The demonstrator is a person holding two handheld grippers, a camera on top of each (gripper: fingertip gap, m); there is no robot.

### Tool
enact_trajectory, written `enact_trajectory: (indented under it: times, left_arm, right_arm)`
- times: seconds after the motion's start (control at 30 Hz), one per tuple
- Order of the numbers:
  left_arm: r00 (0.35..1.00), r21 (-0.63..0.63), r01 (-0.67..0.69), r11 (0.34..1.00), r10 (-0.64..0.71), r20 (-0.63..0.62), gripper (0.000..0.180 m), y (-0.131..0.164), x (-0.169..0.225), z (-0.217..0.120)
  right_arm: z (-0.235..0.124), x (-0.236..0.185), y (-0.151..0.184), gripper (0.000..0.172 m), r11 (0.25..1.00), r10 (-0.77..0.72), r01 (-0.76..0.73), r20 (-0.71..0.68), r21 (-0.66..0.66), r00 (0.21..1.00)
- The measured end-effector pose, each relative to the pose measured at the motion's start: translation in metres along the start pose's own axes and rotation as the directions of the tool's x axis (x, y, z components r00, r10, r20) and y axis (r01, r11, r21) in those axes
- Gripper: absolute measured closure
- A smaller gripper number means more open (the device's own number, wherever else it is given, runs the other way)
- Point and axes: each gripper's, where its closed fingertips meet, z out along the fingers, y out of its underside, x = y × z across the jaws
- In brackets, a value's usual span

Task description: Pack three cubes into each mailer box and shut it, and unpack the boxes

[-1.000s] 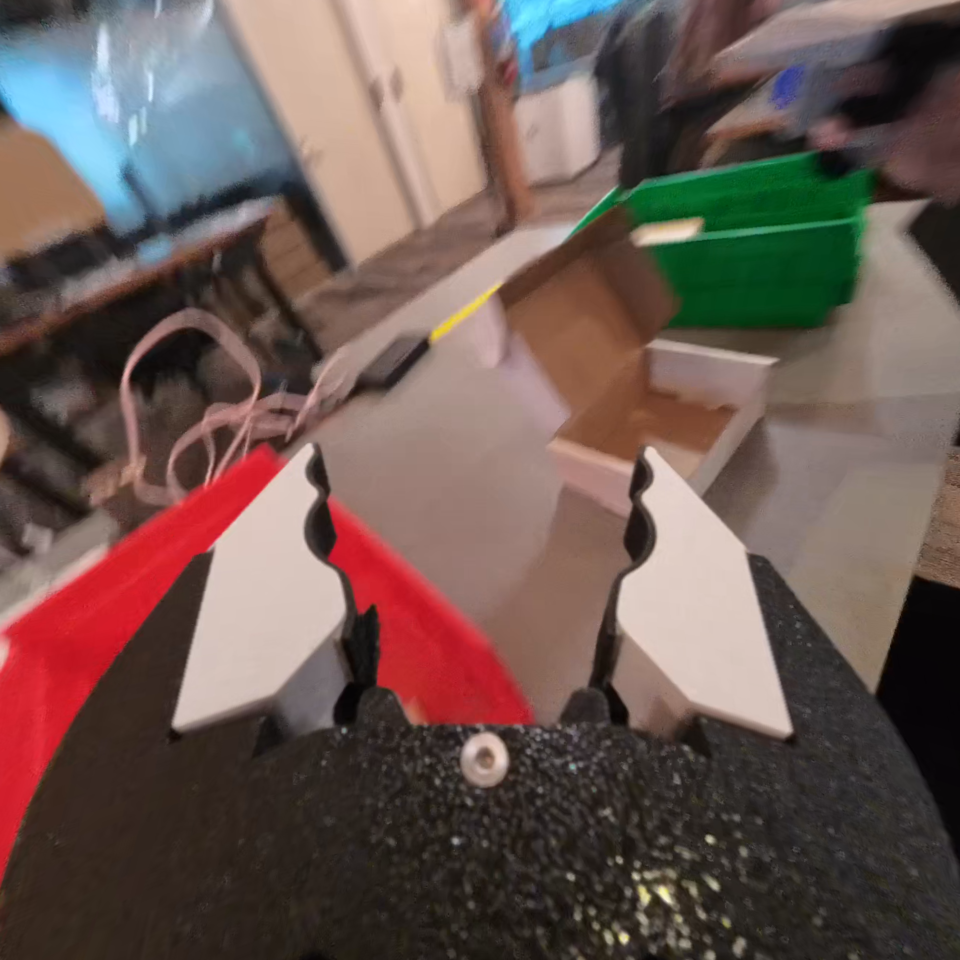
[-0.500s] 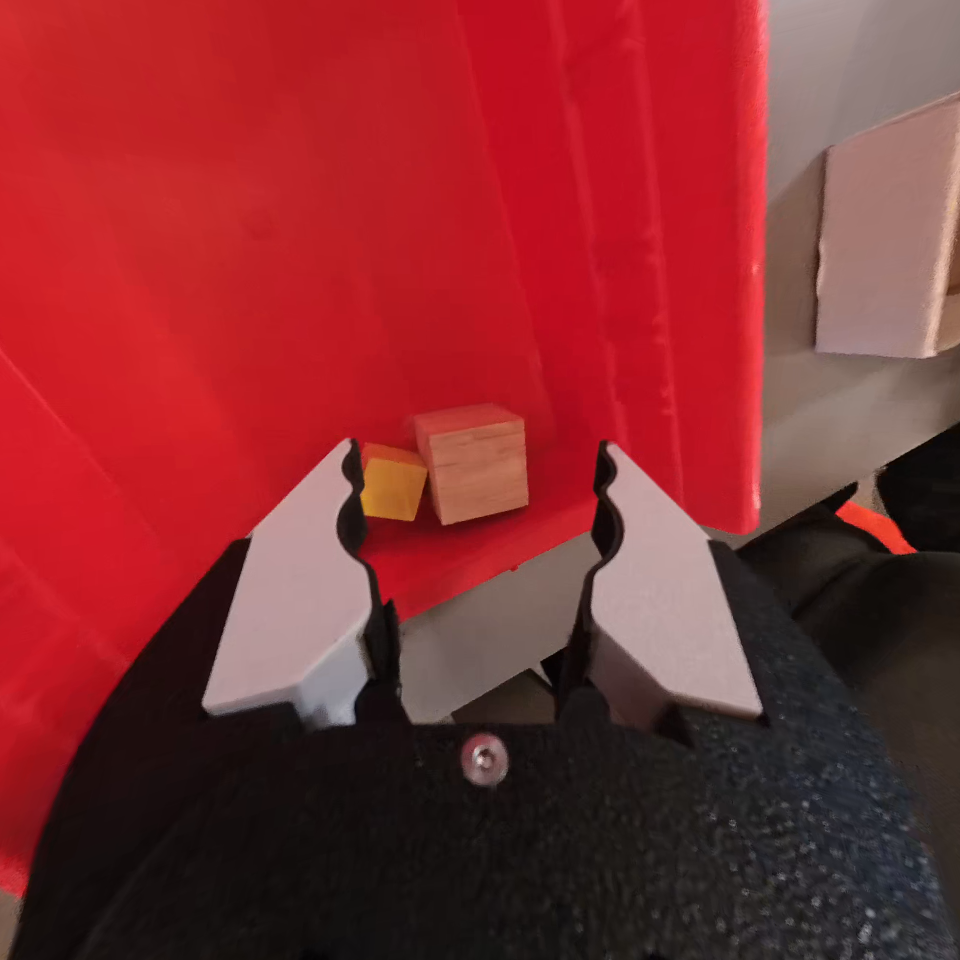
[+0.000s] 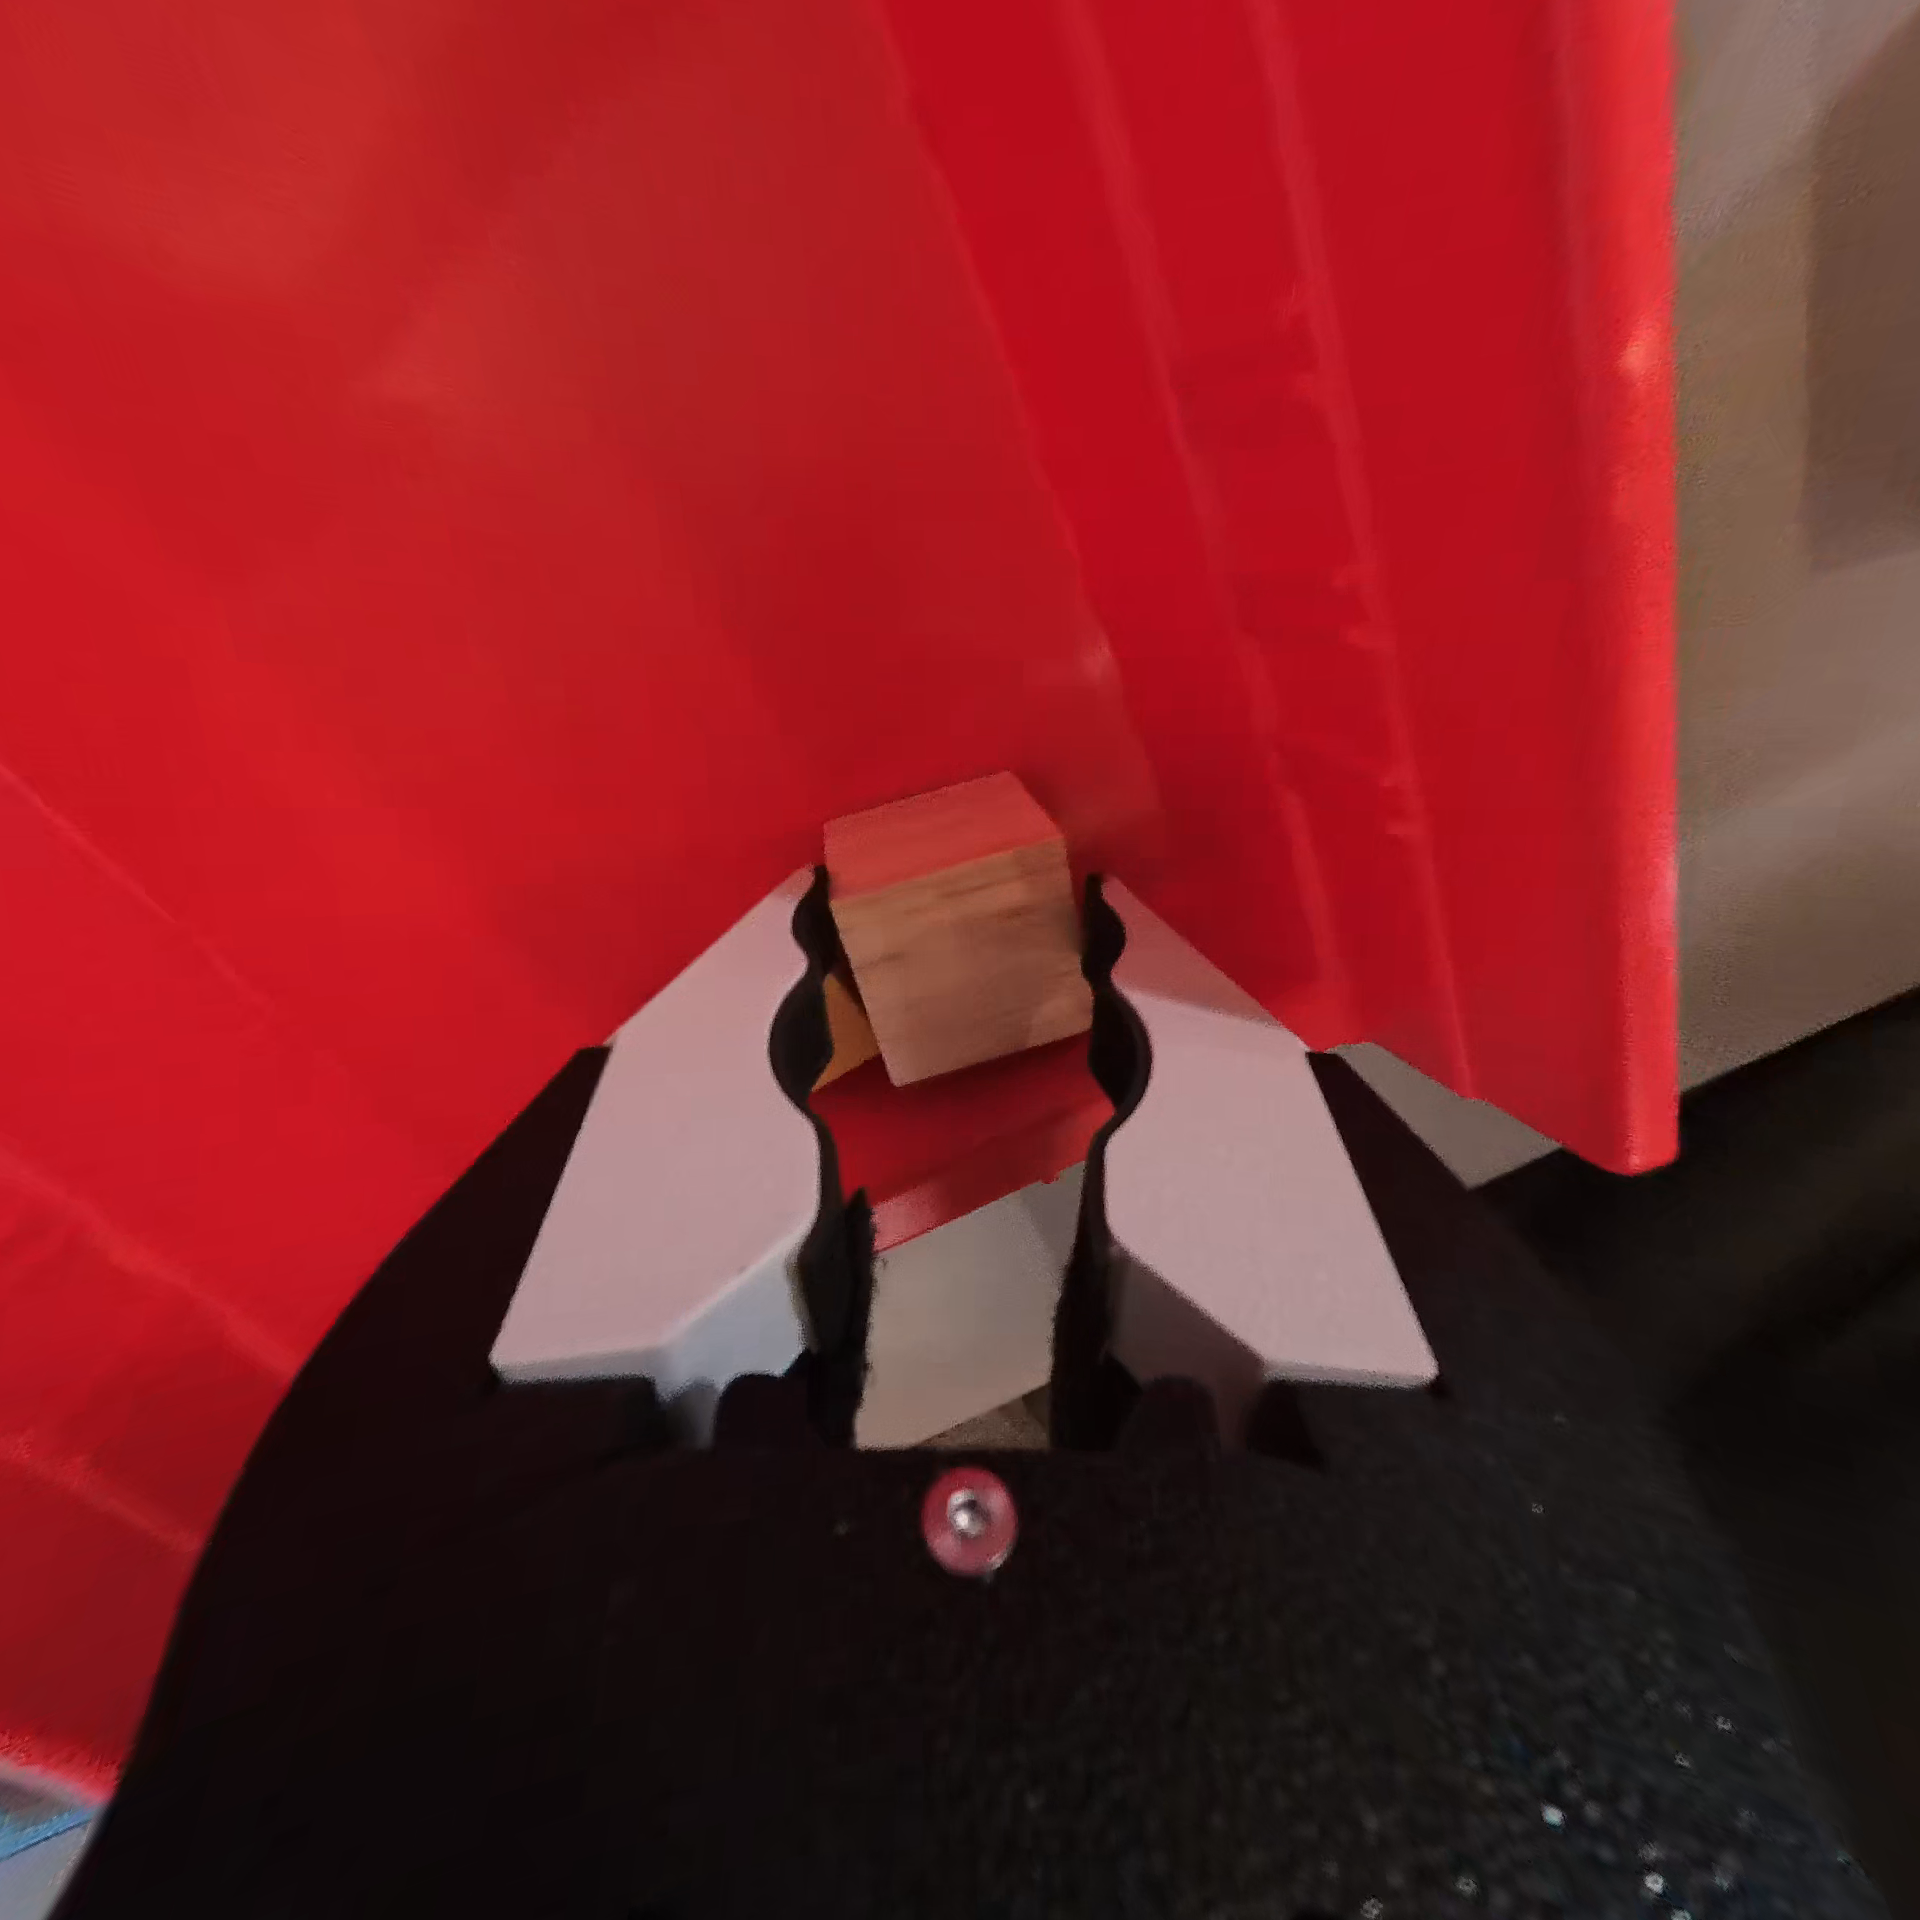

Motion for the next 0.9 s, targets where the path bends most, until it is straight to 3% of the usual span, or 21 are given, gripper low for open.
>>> enact_trajectory:
  times: [0.13, 0.27, 0.37, 0.47, 0.57, 0.63, 0.77, 0.9]
  left_arm:
    - [0.985, 0.103, -0.091, 0.991, 0.075, 0.153, 0.135, -0.015, -0.014, -0.025]
    - [0.925, 0.292, -0.236, 0.927, 0.122, 0.36, 0.135, -0.046, -0.015, -0.083]
    - [0.845, 0.429, -0.437, 0.79, 0.197, 0.497, 0.135, -0.079, 0.025, -0.138]
    - [0.749, 0.481, -0.658, 0.58, 0.442, 0.493, 0.135, -0.101, 0.12, -0.157]
    - [0.631, 0.463, -0.76, 0.456, 0.69, 0.355, 0.135, -0.104, 0.213, -0.127]
    - [0.536, 0.402, -0.821, 0.407, 0.792, 0.293, 0.135, -0.108, 0.249, -0.095]
    - [0.425, 0.256, -0.891, 0.374, 0.887, 0.182, 0.134, -0.124, 0.282, -0.029]
    - [0.387, 0.214, -0.904, 0.371, 0.921, 0.037, 0.134, -0.134, 0.301, 0.01]
  right_arm:
    - [-0.001, 0.002, 0.0, 0.111, 1.0, 0.008, -0.008, -0.007, 0.006, 1.0]
    - [-0.002, 0.004, -0.003, 0.114, 0.999, 0.019, -0.018, -0.021, 0.027, 1.0]
    - [-0.003, 0.006, -0.005, 0.114, 0.999, 0.018, -0.017, -0.037, 0.038, 0.999]
    - [-0.004, 0.01, -0.008, 0.115, 0.999, -0.003, 0.007, -0.077, 0.054, 0.997]
    - [-0.005, 0.013, -0.008, 0.115, 0.998, 0.009, -0.003, -0.096, 0.063, 0.995]
    - [-0.006, 0.015, -0.008, 0.115, 0.998, 0.009, -0.002, -0.113, 0.062, 0.994]
    - [-0.011, 0.023, -0.013, 0.118, 0.993, -0.095, 0.108, -0.207, 0.053, 0.974]
    - [-0.023, 0.034, -0.031, 0.118, 0.978, -0.122, 0.168, -0.319, 0.121, 0.94]
